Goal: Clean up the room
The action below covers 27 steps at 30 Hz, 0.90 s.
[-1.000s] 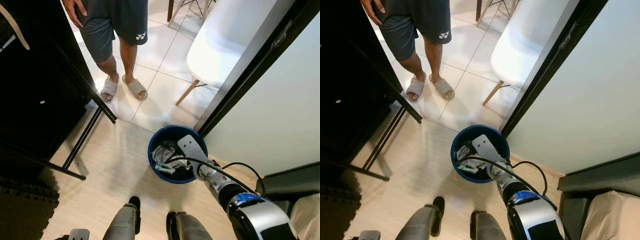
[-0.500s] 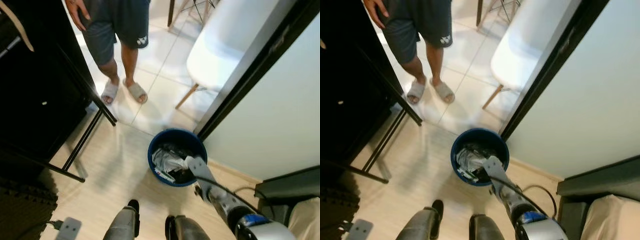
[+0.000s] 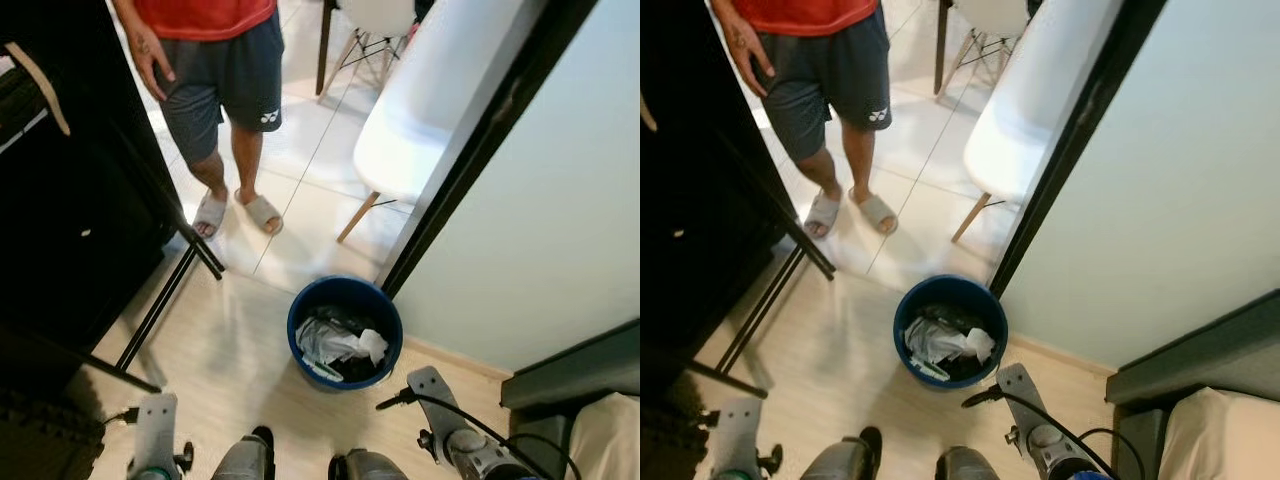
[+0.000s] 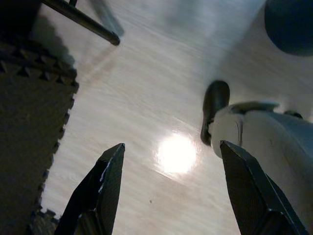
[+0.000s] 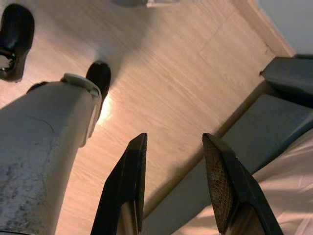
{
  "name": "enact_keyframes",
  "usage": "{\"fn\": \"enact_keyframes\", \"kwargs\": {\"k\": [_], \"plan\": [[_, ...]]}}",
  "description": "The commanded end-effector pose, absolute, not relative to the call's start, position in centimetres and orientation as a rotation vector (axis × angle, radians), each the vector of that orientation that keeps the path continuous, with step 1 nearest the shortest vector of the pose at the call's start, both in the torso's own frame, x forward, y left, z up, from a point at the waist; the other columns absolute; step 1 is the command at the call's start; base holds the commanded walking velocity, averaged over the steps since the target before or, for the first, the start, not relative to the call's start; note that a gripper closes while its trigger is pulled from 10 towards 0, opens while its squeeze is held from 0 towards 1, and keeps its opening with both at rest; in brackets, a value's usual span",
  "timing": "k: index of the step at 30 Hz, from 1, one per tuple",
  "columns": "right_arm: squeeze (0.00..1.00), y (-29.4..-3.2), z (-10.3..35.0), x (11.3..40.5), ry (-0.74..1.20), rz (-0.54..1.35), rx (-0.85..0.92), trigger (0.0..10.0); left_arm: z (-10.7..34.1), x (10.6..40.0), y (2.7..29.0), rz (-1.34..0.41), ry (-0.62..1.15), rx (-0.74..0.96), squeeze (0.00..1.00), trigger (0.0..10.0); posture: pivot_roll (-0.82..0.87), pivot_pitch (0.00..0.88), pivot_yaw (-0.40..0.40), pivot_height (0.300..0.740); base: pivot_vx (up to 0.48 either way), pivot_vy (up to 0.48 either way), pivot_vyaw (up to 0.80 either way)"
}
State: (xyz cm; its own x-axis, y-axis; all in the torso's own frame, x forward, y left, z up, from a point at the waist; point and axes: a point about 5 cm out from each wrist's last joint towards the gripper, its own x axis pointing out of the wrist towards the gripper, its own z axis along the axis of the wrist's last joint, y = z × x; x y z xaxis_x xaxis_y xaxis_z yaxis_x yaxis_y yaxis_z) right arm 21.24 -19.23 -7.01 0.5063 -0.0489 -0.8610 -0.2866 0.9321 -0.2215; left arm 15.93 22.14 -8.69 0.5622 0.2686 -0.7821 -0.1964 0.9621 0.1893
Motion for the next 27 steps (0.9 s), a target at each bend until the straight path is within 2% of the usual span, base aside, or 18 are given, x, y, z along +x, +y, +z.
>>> {"fn": "enact_keyframes", "kwargs": {"k": [1, 18, 27], "plan": [[0.0, -18.8, -7.4, 20.6, 1.056, 0.17, -0.359, 10.0, -9.3, 14.7, 21.8, 0.276, 0.995, 0.079, 0.0, 10.0, -0.01, 0.028, 0.018, 0.74, -0.315, 0.0, 0.0], [0.0, -18.4, -7.2, 21.2, 1.042, 0.193, -0.373, 10.0, -9.7, 13.0, 23.4, 0.332, 1.051, 0.044, 0.0, 10.0, 0.01, 0.0, 0.015, 0.74, -0.372, 0.0, 0.0], [0.0, -18.4, -6.9, 21.7, 1.036, 0.19, -0.39, 10.0, -9.7, 13.1, 22.9, 0.327, 1.045, 0.032, 0.0, 10.0, 0.0, 0.008, 0.005, 0.74, -0.284, 0.0, -0.69]]}}
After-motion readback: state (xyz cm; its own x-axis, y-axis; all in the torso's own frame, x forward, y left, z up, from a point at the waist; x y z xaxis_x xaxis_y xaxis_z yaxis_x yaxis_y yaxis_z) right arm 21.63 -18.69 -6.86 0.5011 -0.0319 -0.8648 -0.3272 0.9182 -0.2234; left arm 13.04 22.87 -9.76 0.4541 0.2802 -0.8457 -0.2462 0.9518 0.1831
